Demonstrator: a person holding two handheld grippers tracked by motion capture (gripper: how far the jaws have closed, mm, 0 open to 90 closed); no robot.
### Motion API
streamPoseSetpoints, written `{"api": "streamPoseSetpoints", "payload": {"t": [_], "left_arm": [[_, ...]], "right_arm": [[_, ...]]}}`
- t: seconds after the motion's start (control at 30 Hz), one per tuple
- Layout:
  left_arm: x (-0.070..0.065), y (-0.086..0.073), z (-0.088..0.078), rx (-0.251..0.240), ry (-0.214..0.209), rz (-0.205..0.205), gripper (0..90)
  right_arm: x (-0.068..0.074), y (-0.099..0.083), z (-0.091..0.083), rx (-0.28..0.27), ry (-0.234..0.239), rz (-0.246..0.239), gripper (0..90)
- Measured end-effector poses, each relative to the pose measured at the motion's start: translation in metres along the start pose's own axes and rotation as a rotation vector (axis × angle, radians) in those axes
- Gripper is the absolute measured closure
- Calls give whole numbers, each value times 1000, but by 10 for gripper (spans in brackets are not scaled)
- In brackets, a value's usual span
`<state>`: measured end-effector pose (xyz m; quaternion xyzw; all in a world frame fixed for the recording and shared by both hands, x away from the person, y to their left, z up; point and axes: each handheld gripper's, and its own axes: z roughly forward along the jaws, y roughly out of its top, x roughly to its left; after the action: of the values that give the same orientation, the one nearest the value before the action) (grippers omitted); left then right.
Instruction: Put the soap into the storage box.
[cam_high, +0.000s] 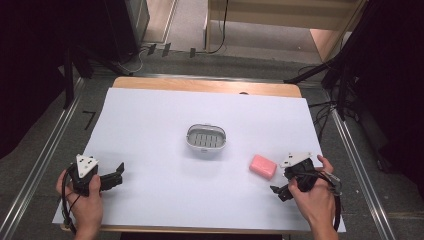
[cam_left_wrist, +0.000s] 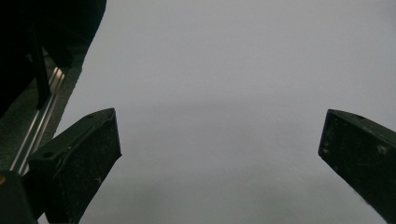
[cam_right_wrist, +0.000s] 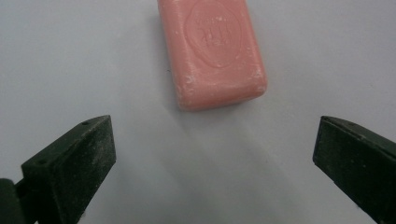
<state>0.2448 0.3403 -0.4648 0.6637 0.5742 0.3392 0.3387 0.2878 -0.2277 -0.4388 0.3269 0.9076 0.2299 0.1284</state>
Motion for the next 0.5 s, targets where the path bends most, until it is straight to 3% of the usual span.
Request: {"api": "streamPoseSetpoints", "payload": {"t": [0.5], "left_arm": [[-2, 0, 0, 7, 3, 21, 0]], "right_arm": [[-3, 18, 11, 40, 34, -20, 0]]}}
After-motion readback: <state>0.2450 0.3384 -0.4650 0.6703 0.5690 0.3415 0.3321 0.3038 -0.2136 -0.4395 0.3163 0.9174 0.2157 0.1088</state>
